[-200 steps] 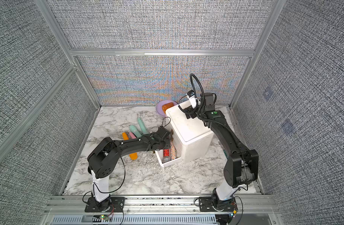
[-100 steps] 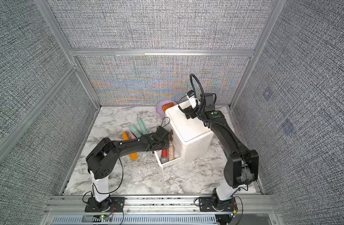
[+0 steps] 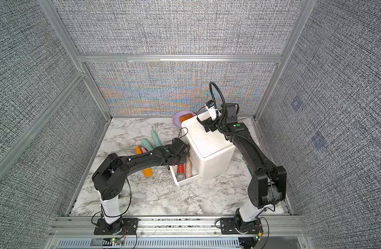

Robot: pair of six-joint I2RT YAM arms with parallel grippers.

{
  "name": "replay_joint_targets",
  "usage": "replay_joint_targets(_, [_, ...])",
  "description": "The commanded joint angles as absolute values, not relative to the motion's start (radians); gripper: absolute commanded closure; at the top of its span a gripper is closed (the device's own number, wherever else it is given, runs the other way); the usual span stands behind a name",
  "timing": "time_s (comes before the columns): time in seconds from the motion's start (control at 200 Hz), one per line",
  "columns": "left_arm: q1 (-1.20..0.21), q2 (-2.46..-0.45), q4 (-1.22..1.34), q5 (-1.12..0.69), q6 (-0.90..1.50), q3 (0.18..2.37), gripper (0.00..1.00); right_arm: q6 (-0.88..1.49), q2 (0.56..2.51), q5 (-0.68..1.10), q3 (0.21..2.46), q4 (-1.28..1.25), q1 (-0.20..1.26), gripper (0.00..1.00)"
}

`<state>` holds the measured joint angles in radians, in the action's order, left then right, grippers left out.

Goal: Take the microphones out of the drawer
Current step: Pick up the microphone from the drawer.

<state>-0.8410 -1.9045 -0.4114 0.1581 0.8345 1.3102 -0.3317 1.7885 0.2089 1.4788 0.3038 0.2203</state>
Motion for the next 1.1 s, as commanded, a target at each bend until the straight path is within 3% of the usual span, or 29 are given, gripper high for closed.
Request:
replay_joint_targets(0.0, [-0.837,-1.891,-0.535,0.168,0.807,1.312,1.0,-0.317,1.811,0.206,1.463,0.488,0.218,0.02])
replay_joint_targets(0.636, [-0.798,-1.727,-0.608,0.187,0.89,1.277,1.0,-0.31,1.808,0.193,1.457,0.473,0.219,0.02])
replay_joint_targets(1.096, [-0.695,-1.575,-0.609,0.179,0.841,1.223,1.0,-0.311,1.812,0.193,1.46,0.477,0.218,0.02])
